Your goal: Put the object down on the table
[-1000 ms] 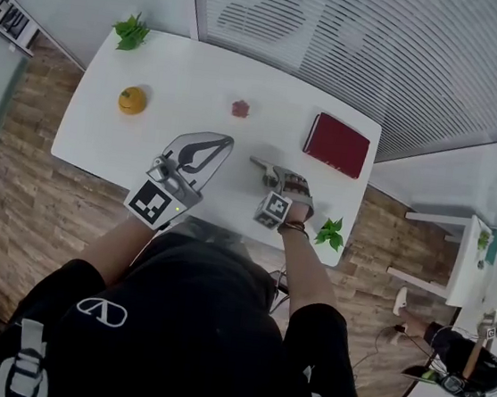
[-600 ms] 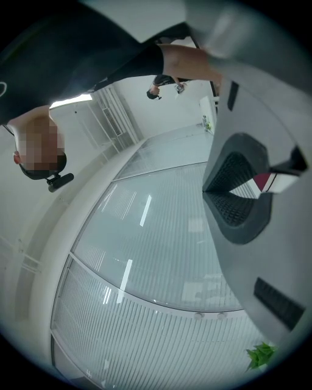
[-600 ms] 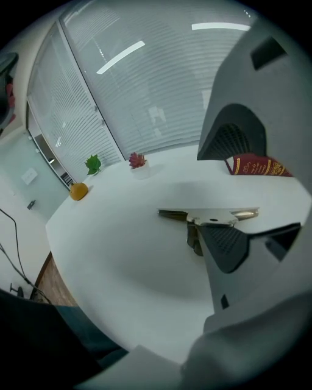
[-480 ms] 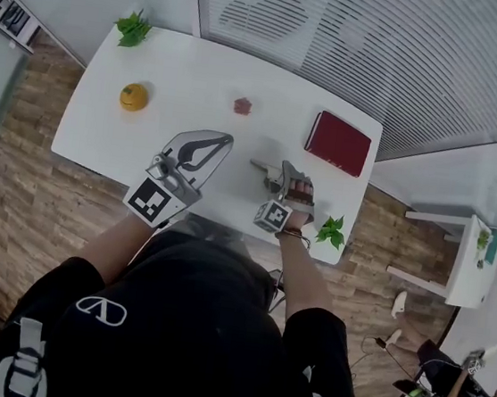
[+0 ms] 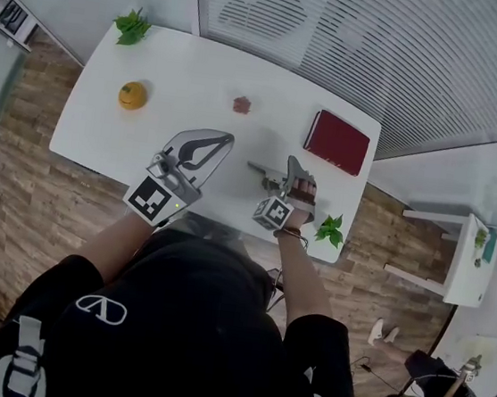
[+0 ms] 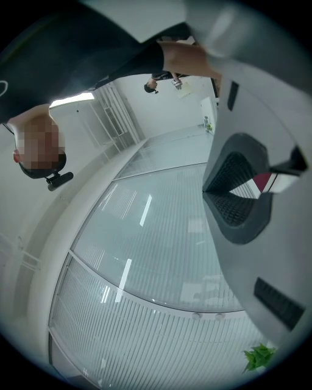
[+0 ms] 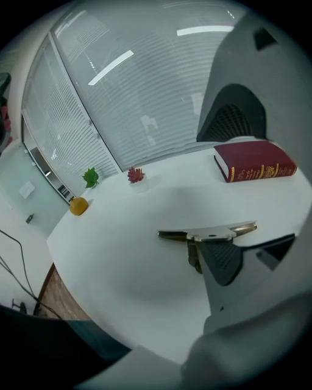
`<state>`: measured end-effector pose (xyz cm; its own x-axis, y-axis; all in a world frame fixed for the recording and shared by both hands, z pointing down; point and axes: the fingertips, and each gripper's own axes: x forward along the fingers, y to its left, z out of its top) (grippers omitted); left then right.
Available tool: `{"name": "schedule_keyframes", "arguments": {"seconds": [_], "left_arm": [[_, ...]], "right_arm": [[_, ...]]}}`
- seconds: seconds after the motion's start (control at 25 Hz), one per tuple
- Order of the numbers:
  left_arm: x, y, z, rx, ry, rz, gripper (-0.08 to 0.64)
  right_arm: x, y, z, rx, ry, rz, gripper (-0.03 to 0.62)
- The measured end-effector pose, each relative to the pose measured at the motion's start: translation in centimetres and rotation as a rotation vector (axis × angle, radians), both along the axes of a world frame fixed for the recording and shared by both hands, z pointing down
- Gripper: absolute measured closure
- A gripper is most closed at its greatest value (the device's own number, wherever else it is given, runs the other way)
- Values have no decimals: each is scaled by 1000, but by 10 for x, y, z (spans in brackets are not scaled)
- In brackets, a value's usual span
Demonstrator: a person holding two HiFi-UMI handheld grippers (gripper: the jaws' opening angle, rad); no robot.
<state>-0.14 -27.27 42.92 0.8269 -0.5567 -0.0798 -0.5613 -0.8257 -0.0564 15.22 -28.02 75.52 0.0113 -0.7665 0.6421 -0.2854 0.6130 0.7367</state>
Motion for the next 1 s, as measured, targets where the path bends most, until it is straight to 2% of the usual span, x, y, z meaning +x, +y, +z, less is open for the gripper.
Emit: {"name": "schedule_keyframes", "arguments": {"seconds": [0.12, 0.28, 0.44, 0.52, 0.6, 0.68, 0.76, 0.88, 1.0], "left_arm": [[2, 0, 0, -3, 5, 6, 554], [1, -2, 0, -7, 11, 7, 554], [-1, -5, 0, -7, 15, 3, 554], [-2, -5, 0, -8, 15, 0, 555], [-4, -5, 0, -10, 17, -6, 555], [-5, -8, 1, -12, 19, -12, 554], [-5, -11, 0, -12, 22, -14, 554], [-1, -13, -2, -9, 31, -8, 554], [7, -15, -7, 1, 42, 8, 555]], "right_arm": [[0, -5, -1, -55, -27, 13, 89], [-7, 3, 6, -172, -90, 33, 78], [-13, 15, 7, -282, -125, 47, 91], [-14, 20, 4, -301, -142, 52, 89], [-17, 21, -7, -279, -183, 51, 89], [-21, 18, -31, -226, -266, 64, 92], [-22, 7, -66, -133, -421, 97, 111], [-18, -8, -136, 29, -700, 168, 191], [-15, -13, -197, 145, -893, 202, 291]]}}
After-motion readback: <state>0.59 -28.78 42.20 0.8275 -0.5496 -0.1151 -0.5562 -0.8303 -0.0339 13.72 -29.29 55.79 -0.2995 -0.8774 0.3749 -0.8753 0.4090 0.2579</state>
